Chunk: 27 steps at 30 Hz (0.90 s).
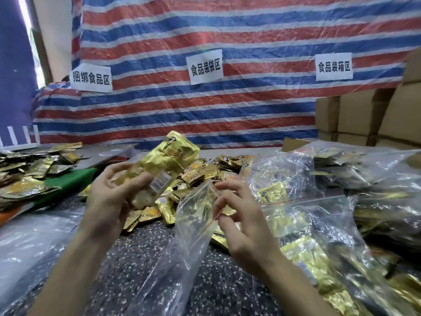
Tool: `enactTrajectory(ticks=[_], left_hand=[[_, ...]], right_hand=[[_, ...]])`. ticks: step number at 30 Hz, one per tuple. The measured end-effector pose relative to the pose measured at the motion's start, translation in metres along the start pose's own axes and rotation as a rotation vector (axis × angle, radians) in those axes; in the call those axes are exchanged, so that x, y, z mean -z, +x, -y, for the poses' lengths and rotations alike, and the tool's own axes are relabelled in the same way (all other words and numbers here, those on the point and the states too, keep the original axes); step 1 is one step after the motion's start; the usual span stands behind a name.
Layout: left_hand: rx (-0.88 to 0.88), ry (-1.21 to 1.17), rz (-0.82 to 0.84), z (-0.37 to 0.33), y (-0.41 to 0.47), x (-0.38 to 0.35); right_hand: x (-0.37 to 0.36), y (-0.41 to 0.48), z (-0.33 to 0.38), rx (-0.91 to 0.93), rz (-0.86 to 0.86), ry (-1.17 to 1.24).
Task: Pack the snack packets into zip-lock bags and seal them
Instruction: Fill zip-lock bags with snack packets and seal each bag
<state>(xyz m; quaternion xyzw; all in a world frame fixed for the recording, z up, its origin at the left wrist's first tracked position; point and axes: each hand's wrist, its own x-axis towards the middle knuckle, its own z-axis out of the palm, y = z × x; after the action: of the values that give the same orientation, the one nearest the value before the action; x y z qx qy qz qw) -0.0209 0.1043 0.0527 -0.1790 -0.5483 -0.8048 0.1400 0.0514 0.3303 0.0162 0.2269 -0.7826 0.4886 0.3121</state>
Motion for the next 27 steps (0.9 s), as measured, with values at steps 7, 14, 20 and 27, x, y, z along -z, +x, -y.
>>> enactTrajectory(ticks=[7, 14, 20, 27], left_hand=[[-0.104, 0.016, 0.094, -0.014, -0.018, -0.015], [0.013, 0.394, 0.028, -0.024, -0.023, -0.017], [-0.008, 0.423, -0.132, -0.021, -0.022, -0.016], [-0.082, 0.641, 0.033, -0.013, -0.038, -0.037]], right_hand=[[-0.003, 0.000, 0.002, 0.037, -0.019, -0.012], [-0.005, -0.002, -0.009, -0.060, -0.030, -0.050], [-0.005, -0.002, -0.007, -0.068, -0.074, 0.012], [-0.011, -0.004, -0.007, -0.051, -0.055, 0.037]])
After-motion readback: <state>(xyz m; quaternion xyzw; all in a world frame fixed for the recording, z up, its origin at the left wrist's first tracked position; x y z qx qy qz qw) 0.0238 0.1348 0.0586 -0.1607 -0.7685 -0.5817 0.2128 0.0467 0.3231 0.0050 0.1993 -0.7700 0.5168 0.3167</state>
